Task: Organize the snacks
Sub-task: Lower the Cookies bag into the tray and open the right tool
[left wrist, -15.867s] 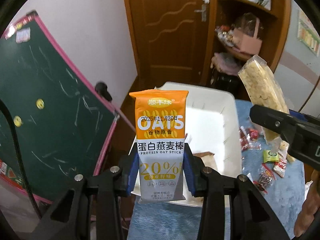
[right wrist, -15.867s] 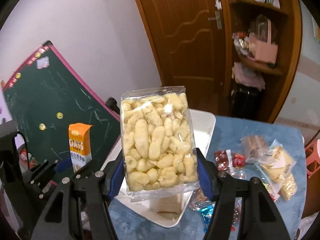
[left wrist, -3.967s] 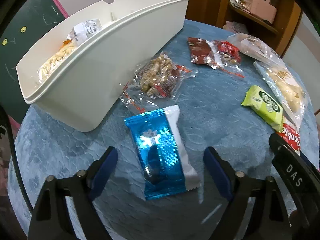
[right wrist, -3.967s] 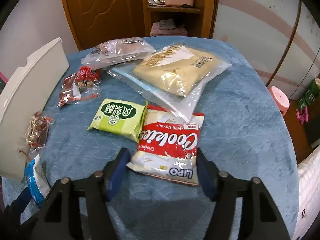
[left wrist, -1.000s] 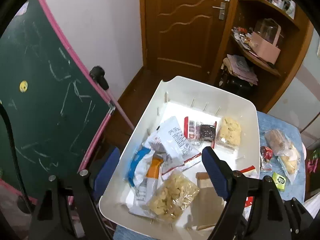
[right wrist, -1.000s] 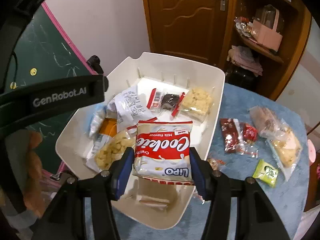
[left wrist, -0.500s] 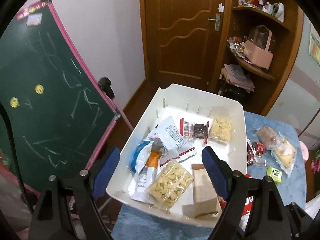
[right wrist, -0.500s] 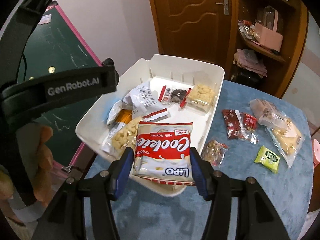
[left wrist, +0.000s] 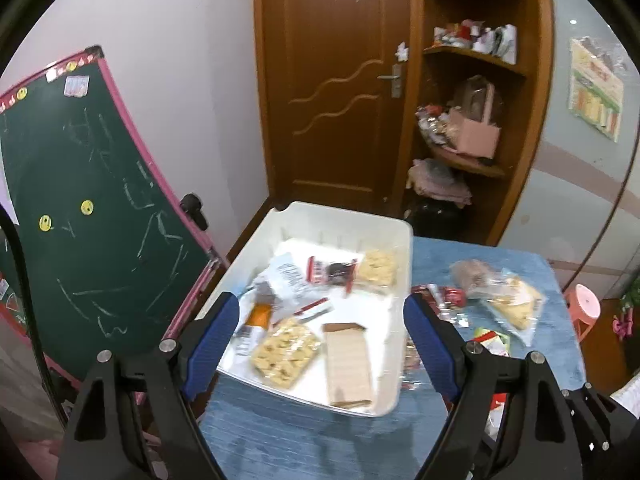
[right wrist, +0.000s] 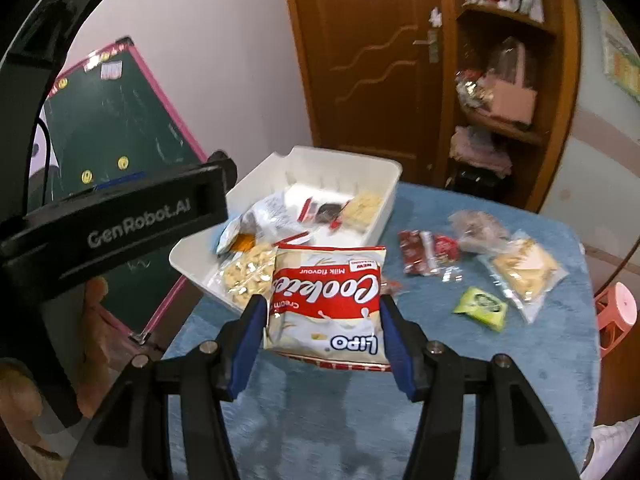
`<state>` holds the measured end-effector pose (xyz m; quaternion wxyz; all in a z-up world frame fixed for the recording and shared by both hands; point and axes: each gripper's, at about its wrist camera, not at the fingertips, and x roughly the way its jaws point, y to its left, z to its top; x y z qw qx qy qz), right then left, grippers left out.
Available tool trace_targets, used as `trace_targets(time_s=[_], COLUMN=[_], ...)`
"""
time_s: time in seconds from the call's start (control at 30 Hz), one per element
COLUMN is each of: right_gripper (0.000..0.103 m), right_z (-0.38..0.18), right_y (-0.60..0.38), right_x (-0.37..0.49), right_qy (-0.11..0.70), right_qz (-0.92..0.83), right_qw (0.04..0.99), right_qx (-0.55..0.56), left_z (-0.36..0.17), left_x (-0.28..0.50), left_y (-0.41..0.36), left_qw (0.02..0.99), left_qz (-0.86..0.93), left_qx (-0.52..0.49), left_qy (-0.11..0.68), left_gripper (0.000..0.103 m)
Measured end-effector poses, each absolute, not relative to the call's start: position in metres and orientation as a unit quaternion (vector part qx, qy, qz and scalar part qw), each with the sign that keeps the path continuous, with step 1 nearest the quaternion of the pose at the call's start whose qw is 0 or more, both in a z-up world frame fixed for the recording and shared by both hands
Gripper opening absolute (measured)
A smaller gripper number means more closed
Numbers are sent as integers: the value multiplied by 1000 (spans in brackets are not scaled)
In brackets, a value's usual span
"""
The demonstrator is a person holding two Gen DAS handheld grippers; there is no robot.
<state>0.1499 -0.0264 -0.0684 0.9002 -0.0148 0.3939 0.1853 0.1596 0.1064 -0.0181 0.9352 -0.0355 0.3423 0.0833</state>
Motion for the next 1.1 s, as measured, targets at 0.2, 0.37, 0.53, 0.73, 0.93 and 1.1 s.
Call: trace_targets(time_s=[0.2,0.37,0.53,0.73,0.93,1.1], right_gripper=[57,57,57,57,57,57], right_z=[-55,-53,-50,-46,-46,-61], right_y=[-72,-115,-159,-202,-237,-255], right_x=[136,132,136,153,176,208], right_qy=[371,357,350,346,352,380], right_qz=[154,110,75,36,25,23], right_qw=[916,927,933,937,934,922], right_qx=[3,21,41,42,58,63], left_z=[-3,3,2,-7,-27,-58], left_x=[143,137,138,152,171,196], left_y=[66,29,-4,-44,-65,-78], left_qw=[944,948,948,944,937,925], left_qz=[50,15,-19,-49,-63,-77], left_qx=[-35,-22,-11,7,16,8], left_qy=[324,317,317,327,344,372], left_gripper=[84,84,85,85,85,85])
